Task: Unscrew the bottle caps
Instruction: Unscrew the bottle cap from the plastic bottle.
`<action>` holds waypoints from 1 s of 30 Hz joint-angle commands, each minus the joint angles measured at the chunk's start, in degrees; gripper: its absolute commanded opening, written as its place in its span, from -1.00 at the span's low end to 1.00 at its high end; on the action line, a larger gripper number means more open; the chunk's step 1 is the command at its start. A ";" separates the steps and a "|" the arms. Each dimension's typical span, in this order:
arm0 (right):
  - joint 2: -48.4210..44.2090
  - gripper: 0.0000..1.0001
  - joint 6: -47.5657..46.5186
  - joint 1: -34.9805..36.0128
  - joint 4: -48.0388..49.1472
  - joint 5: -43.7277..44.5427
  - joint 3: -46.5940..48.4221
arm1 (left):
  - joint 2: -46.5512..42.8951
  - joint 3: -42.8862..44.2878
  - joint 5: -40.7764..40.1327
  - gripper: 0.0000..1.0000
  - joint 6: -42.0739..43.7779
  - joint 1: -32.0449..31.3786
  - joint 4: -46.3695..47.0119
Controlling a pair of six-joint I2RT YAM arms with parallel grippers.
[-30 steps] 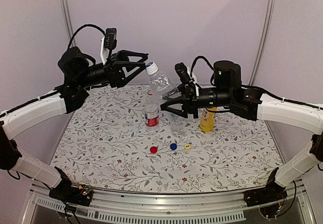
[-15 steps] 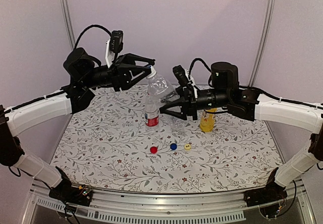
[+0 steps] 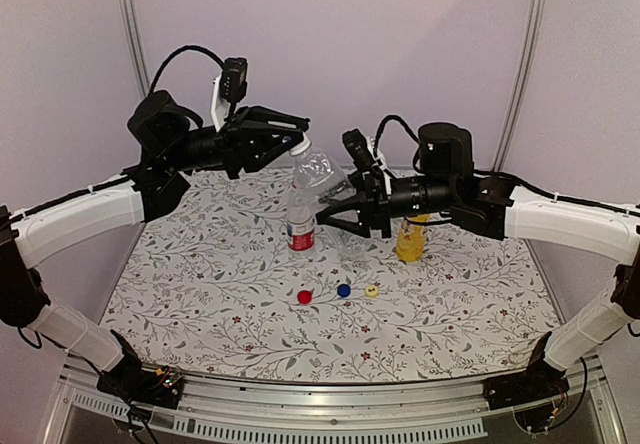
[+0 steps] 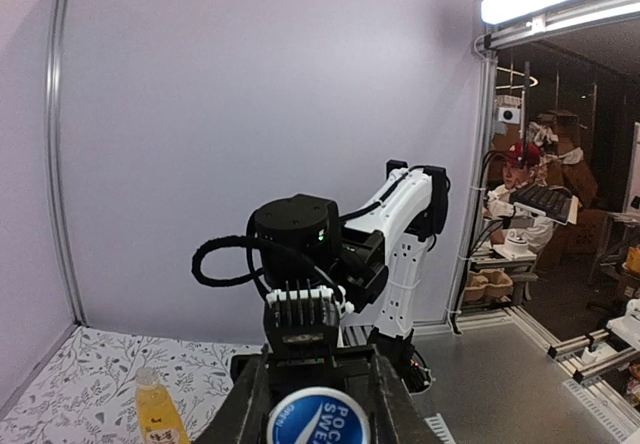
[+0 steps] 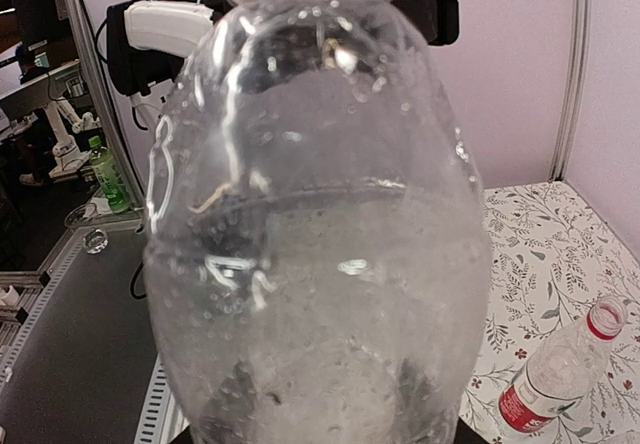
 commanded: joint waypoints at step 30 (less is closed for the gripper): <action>-1.72 -0.41 -4.83 0.32 -2.15 26.39 -0.01 | 3.79 16.55 -47.30 -0.13 3.65 -13.49 -35.10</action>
